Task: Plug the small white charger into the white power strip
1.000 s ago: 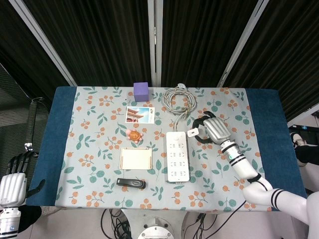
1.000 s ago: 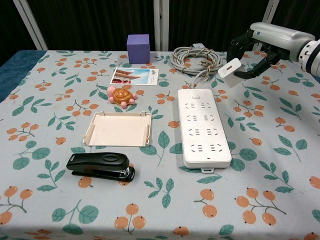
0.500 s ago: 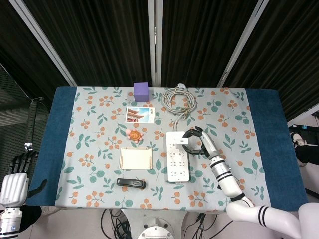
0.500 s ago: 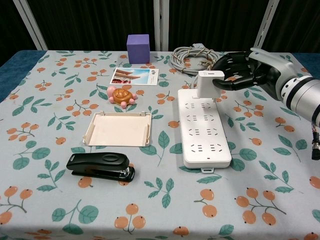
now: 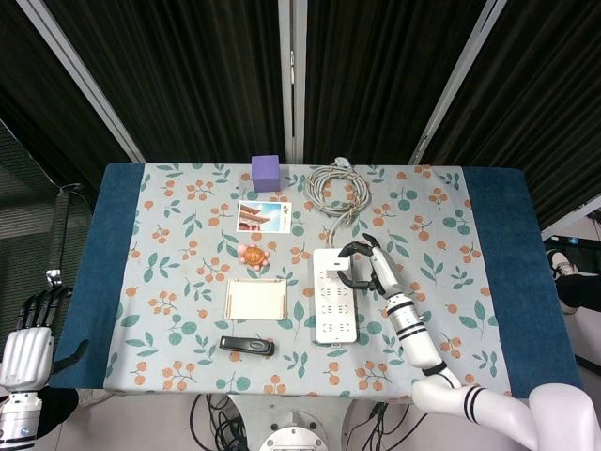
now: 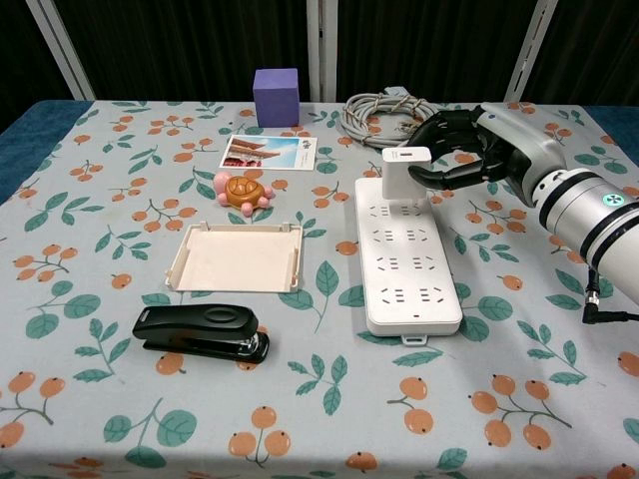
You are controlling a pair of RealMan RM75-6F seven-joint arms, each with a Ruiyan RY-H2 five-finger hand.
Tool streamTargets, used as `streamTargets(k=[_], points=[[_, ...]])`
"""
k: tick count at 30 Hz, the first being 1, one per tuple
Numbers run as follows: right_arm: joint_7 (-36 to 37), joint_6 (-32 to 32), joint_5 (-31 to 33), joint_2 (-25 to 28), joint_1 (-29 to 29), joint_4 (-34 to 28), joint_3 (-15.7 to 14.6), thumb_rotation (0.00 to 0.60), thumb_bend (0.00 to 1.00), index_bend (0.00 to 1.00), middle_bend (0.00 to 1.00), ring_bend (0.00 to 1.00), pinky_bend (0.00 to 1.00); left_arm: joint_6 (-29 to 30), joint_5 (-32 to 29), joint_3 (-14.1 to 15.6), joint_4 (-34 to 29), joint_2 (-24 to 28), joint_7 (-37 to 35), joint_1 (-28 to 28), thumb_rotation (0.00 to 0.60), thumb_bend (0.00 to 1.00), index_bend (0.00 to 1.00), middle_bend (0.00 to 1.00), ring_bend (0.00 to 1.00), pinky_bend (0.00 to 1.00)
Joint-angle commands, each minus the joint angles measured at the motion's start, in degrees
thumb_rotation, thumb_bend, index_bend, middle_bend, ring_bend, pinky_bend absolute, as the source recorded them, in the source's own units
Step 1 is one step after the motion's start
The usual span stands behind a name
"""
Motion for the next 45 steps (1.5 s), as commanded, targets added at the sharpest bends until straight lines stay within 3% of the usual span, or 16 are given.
streamTargets(k=[1, 10, 45], points=[[1.53, 0.23, -1.19, -1.75, 0.31, 2.68, -0.16, 0.6, 0.33, 0.79, 0.56, 0.34, 0.01, -0.04, -0.04, -0.06, 0.09, -0.03, -0.08, -0.04, 0.6, 0.22, 0.0, 0.05, 0.0, 0.0], [4.78, 0.62, -2.81, -5.29, 0.74, 7.79, -0.08, 0.6, 0.33, 0.79, 0.56, 0.34, 0.01, -0.2, -0.09, -0.08, 0.37, -0.15, -0.29, -0.13, 0.6, 0.22, 0.0, 0.05, 0.0, 0.0], [8.55, 1.64, -5.89, -7.07, 0.13, 13.43, -1.21, 0.6, 0.33, 0.79, 0.56, 0.34, 0.01, -0.6, -0.32, 0.0, 0.91, -0.38, -0.78, -0.13, 0.6, 0.22, 0.0, 0.05, 0.0, 0.0]])
